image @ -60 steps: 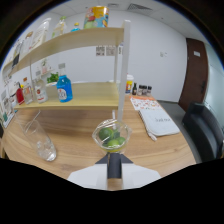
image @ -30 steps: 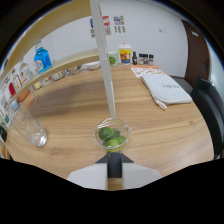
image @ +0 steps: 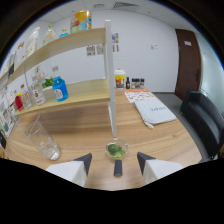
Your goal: Make me a cup of Mojito.
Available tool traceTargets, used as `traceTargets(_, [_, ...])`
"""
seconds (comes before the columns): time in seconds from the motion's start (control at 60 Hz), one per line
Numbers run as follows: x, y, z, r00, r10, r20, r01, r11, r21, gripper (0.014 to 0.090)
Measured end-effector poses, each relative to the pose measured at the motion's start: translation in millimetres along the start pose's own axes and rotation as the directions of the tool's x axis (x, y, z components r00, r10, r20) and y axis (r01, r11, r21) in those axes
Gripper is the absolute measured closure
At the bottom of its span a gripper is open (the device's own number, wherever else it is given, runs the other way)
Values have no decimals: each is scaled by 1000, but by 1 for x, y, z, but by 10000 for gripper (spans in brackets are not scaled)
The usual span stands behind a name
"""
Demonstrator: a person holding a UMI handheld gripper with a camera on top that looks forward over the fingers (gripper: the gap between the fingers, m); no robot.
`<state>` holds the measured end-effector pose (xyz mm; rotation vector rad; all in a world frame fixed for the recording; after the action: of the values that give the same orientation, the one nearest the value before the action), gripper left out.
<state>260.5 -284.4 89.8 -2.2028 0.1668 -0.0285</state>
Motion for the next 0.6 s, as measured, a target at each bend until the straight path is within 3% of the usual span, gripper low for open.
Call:
traceTargets(0.1, [-32, -24, -34, 1000, -7, -2, 7, 996, 86, 198])
traceTargets(0.25, [-92, -34, -72, 1000, -13, 19, 10, 989, 150, 199])
traceTargets(0.6, [-203, -5, -88, 997, -18, 74, 9, 993, 114, 201])
